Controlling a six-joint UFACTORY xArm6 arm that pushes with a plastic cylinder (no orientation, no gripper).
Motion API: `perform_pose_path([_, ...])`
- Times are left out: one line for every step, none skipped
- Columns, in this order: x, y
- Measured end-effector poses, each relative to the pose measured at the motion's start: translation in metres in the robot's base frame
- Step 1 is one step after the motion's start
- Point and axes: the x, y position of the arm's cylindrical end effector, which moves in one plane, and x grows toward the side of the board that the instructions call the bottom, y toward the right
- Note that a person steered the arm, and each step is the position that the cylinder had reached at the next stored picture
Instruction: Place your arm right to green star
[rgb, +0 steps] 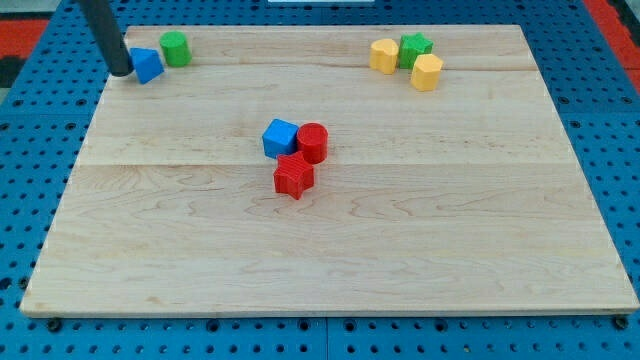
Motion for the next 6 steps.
perform_pose_path([0.015, -0.005])
perform_pose_path([0.057, 0.067])
perform_pose_path([0.079, 0.212])
perform_pose_path([0.078, 0.346])
perform_pose_path([0.063, 0.415])
perform_pose_path([0.011, 0.436])
